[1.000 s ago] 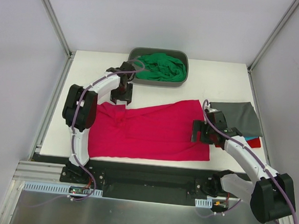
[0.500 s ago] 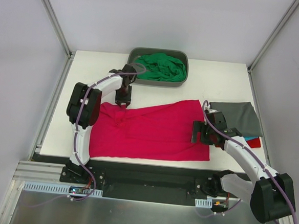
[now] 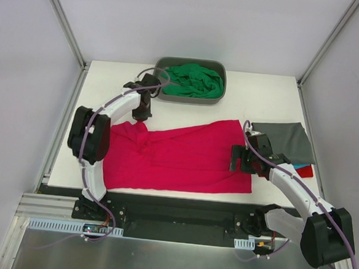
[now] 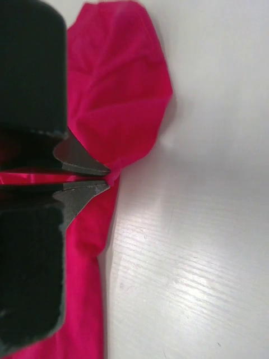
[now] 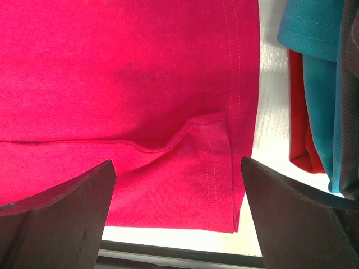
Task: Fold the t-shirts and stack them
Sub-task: Grap the side of the flattened tshirt furthest away from the robot with both arms
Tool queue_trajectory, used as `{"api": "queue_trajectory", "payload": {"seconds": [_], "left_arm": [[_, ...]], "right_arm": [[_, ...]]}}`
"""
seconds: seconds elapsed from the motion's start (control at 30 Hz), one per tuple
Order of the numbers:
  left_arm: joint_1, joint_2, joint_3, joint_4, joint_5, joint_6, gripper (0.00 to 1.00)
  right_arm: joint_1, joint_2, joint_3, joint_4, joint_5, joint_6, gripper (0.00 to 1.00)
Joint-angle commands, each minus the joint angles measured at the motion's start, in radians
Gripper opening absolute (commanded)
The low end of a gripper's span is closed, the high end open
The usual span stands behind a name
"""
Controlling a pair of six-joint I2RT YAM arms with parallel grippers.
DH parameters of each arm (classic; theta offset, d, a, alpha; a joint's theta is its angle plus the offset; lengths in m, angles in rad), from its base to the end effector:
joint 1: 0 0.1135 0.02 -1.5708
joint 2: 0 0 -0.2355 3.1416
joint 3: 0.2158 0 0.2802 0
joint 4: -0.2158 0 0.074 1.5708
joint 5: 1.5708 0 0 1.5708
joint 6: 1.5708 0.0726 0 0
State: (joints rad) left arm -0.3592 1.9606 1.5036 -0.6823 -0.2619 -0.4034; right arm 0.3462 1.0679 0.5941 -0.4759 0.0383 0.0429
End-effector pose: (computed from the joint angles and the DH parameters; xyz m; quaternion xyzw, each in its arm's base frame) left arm 0.4203 -0.1377 0.1335 -0.0493 0.9676 0.0394 0.2445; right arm 0.2481 0.0865 0.1292 -0.1380 0.9420 0.0412 0.3033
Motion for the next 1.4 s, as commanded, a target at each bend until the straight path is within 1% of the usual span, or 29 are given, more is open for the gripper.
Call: {"api": "queue_trajectory", "payload": {"seconds": [0.0, 0.13, 0.23, 0.33, 0.47, 0.57, 0.7, 0.8, 0.9, 0.97, 1.03, 1.1, 1.23, 1.37], "left_arm": [[0.003, -0.199, -0.061, 0.045, -0.161, -0.04, 0.0], [0.026, -0.275, -0.16, 0.121, -0.198, -0.074, 0.0], [0.064, -0.299, -0.189, 0.187, -0.154, -0.071, 0.0], [0.103, -0.283, -0.158, 0.219, -0.094, -0.077, 0.0], [0.115, -0.217, -0.073, 0.228, -0.097, -0.074, 0.0], [0.115, -0.145, 0.006, 0.23, -0.08, -0.077, 0.0], [0.117, -0.054, 0.118, 0.227, -0.077, -0.086, 0.0], [0.118, 0.006, 0.185, 0.227, -0.128, -0.11, 0.0], [0.127, 0.024, 0.217, 0.218, -0.197, -0.162, 0.0], [0.137, 0.026, 0.219, 0.214, -0.238, -0.19, 0.0], [0.152, 0.029, 0.224, 0.214, -0.243, -0.206, 0.0], [0.17, 0.043, 0.236, 0.214, -0.25, -0.209, 0.0], [0.175, 0.089, 0.314, 0.211, -0.241, -0.164, 0.0], [0.175, 0.098, 0.314, 0.211, -0.246, -0.163, 0.0]], "right_arm": [[-0.007, 0.0, 0.001, 0.011, 0.0, -0.006, 0.96], [-0.006, -0.008, 0.004, 0.007, 0.008, -0.006, 0.96], [-0.007, -0.016, 0.015, -0.001, 0.026, -0.005, 0.96], [-0.007, -0.01, 0.042, -0.009, 0.054, 0.017, 0.96], [-0.01, 0.055, 0.143, -0.023, 0.09, 0.061, 0.96], [-0.013, 0.153, 0.255, -0.024, 0.13, 0.08, 0.96], [-0.038, 0.323, 0.419, -0.029, 0.195, 0.103, 0.96], [-0.07, 0.455, 0.539, -0.027, 0.233, 0.103, 0.97], [-0.087, 0.593, 0.68, -0.041, 0.229, 0.101, 0.99], [-0.088, 0.676, 0.762, -0.043, 0.247, 0.086, 0.96], [-0.095, 0.769, 0.857, -0.053, 0.261, 0.081, 0.95], [-0.105, 0.834, 0.912, -0.058, 0.253, 0.092, 0.93], [-0.119, 0.925, 0.99, -0.064, 0.232, 0.121, 0.91], [-0.124, 0.98, 1.042, -0.063, 0.229, 0.138, 0.86]]}}
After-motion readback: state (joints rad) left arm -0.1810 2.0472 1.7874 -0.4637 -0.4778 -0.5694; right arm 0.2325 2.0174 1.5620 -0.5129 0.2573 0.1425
